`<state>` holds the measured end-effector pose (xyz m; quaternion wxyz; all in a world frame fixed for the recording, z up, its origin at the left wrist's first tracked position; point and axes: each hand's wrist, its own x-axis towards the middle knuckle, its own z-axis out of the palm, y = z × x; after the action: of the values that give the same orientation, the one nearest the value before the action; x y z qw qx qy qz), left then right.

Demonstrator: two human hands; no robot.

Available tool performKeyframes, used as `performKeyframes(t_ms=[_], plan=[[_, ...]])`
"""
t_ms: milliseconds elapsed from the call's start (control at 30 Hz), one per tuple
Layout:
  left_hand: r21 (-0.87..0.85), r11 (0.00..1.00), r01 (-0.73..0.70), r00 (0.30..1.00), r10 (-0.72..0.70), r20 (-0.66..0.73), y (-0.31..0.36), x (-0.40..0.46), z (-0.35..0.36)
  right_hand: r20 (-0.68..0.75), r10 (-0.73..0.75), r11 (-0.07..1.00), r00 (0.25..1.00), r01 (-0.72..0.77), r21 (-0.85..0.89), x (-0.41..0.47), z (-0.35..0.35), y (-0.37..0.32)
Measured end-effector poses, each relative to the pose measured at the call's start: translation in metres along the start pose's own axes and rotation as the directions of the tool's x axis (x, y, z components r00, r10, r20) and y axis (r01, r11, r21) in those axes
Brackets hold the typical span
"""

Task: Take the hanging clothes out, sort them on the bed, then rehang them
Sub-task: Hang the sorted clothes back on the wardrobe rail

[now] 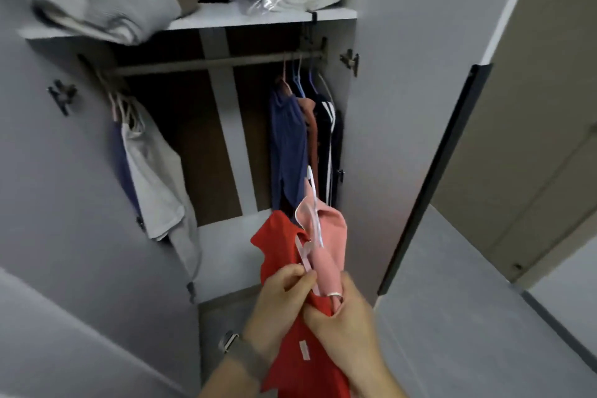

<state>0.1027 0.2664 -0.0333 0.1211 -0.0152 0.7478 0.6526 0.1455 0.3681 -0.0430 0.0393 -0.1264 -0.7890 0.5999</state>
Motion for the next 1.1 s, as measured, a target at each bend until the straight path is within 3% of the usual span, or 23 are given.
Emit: performKeyframes(t_ms=[200, 333, 500, 633, 767, 900, 1100], plan=[[-0.215, 0.970, 0.114, 0.966, -0.159, -0.205, -0.005, 0.060, -0.048, 0.192, 0.090, 0.978, 0.977, -0.123, 0.167, 0.074, 0.035, -0.020], [-0.321, 0.933, 0.164, 0.913, -0.267, -0.308, -0.013, 0.113, -0.101, 0.221, 0.106, 0.983, 0.970, -0.137, 0.126, 0.133, 0.070, -0.025], [-0.242, 0.957, 0.163, 0.897, -0.246, -0.368, 0.004, 0.192, -0.178, 0.226, 0.108, 0.994, 0.968, -0.098, -0.054, 0.211, 0.113, -0.029], [-0.136, 0.983, 0.126, 0.899, -0.171, -0.402, 0.041, 0.261, -0.239, 0.242, 0.025, 0.994, 0.970, 0.003, -0.112, 0.268, 0.140, -0.050], [0.007, 0.993, 0.116, 0.873, -0.099, -0.478, 0.073, 0.337, -0.295, 0.268, -0.034, 0.995, 0.963, 0.058, -0.082, 0.317, 0.167, -0.083], [0.285, 0.934, 0.213, 0.826, -0.016, -0.563, 0.093, 0.406, -0.335, 0.307, -0.047, 0.998, 0.951, 0.059, -0.028, 0.369, 0.191, -0.112], [0.333, 0.906, 0.260, 0.749, 0.029, -0.662, 0.129, 0.470, -0.369, 0.342, -0.106, 0.992, 0.933, 0.122, -0.025, 0.428, 0.203, -0.142]])
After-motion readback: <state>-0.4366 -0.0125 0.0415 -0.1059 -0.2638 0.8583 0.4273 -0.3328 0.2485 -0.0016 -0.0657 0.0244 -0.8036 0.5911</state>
